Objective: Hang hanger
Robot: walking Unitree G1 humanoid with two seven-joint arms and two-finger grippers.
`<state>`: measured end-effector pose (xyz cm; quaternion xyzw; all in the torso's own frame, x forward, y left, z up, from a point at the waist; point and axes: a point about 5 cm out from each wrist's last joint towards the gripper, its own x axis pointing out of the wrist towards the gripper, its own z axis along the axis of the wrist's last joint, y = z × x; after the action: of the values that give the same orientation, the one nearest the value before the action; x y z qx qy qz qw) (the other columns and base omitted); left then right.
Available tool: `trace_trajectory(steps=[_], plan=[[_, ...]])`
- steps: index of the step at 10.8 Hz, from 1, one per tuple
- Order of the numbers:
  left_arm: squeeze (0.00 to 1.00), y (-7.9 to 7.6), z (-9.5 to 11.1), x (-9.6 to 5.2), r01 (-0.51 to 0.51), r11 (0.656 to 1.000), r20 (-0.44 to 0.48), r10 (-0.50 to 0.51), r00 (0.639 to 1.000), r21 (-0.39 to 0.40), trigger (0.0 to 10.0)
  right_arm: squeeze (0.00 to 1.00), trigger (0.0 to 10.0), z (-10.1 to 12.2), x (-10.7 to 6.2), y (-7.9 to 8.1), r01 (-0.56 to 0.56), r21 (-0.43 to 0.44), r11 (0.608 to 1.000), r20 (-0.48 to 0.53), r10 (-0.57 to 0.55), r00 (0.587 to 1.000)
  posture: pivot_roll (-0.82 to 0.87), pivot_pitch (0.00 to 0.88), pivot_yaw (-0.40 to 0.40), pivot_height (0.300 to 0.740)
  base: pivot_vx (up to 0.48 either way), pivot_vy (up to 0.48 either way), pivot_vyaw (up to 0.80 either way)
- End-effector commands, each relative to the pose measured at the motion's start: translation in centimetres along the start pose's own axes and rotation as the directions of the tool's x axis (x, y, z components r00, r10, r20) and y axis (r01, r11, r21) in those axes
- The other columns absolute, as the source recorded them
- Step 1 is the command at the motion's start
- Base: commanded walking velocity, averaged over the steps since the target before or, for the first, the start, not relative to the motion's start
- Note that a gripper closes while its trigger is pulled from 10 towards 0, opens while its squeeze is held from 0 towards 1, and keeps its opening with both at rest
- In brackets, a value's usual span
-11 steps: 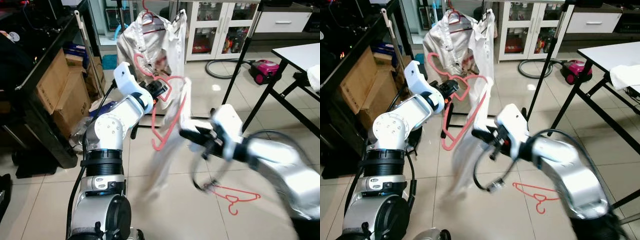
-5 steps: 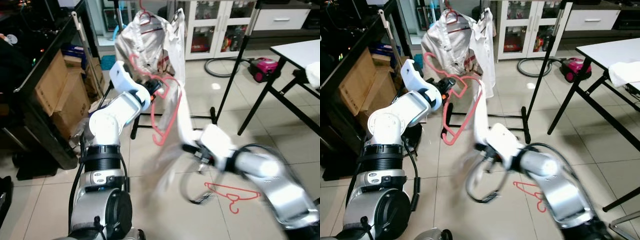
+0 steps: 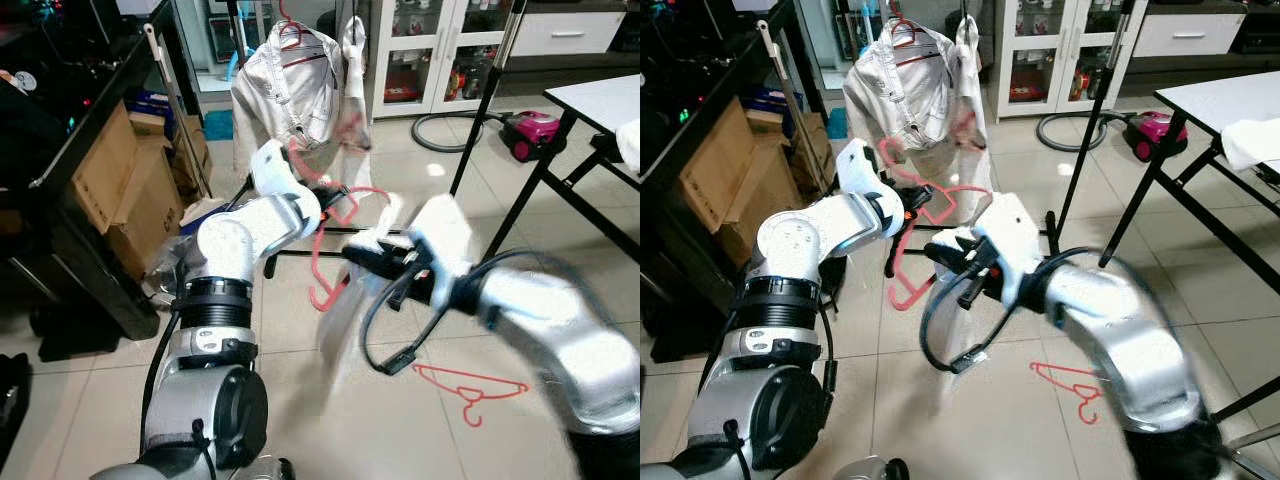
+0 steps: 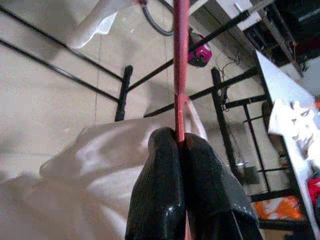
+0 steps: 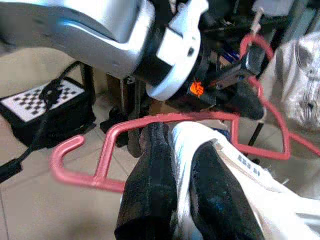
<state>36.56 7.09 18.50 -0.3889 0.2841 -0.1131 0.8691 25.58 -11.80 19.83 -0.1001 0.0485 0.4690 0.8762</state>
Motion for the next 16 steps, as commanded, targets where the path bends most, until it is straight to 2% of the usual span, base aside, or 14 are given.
trace_trajectory(steps=[1,3,4,6,9,11,13,16], plan=[[0.0,-1.1,0.5,0.0,0.016,1.0,0.006,-0.016,1.0,-0.011,10.0,0.0,10.0,0.8,-0.2,0.6,-0.058,-0.058,0.997,0.014,0.059,0.998,-0.12,0.0,0.112,0.74,0.0,0.0,0.0],[0.0,-1.6,1.1,-0.3,0.032,0.999,0.016,-0.032,0.999,-0.007,10.0,0.0,10.0,-2.3,-0.6,-0.5,-0.008,-0.142,0.99,-0.138,-0.012,0.99,-0.12,0.0,0.112,0.74,0.0,0.0,0.0],[0.0,-1.4,1.4,-0.4,0.031,0.999,0.024,-0.031,0.999,-0.011,10.0,0.0,10.0,-3.5,-1.0,-0.3,-0.027,-0.15,0.988,-0.193,-0.002,0.981,-0.12,0.0,0.113,0.74,0.0,0.0,0.0],[0.0,-1.3,1.7,-0.5,0.024,1.0,0.038,-0.023,0.999,-0.013,10.0,0.0,10.0,-3.7,-1.5,0.6,-0.086,-0.105,0.991,-0.201,0.063,0.978,-0.12,0.0,0.113,0.74,0.0,0.0,0.0],[0.0,-0.9,2.3,-0.6,0.001,1.0,0.073,0.002,0.997,-0.032,10.0,0.0,10.0,-2.5,-2.5,1.1,-0.149,-0.115,0.982,-0.174,0.128,0.976,-0.13,0.0,0.115,0.74,0.0,0.0,0.0],[0.0,-1.2,2.2,-0.5,0.008,0.999,0.071,-0.006,0.997,-0.034,10.0,0.0,10.0,-2.0,-2.2,2.0,-0.186,-0.128,0.974,-0.164,0.165,0.973,-0.13,0.0,0.116,0.74,0.0,0.0,0.0],[0.0,-1.4,1.9,-0.5,0.016,0.999,0.063,-0.014,0.998,-0.035,10.0,0.0,10.0,-0.1,-1.8,3.2,-0.235,-0.097,0.967,-0.06,0.23,0.971,-0.13,0.0,0.117,0.74,0.0,0.0,0.0],[0.0,-2.3,1.5,-0.4,0.045,0.998,0.045,-0.043,0.998,-0.04,10.0,0.0,10.0,2.0,-2.0,3.1,-0.253,-0.029,0.967,0.062,0.254,0.965,-0.13,0.0,0.121,0.74,0.0,0.0,0.0]])
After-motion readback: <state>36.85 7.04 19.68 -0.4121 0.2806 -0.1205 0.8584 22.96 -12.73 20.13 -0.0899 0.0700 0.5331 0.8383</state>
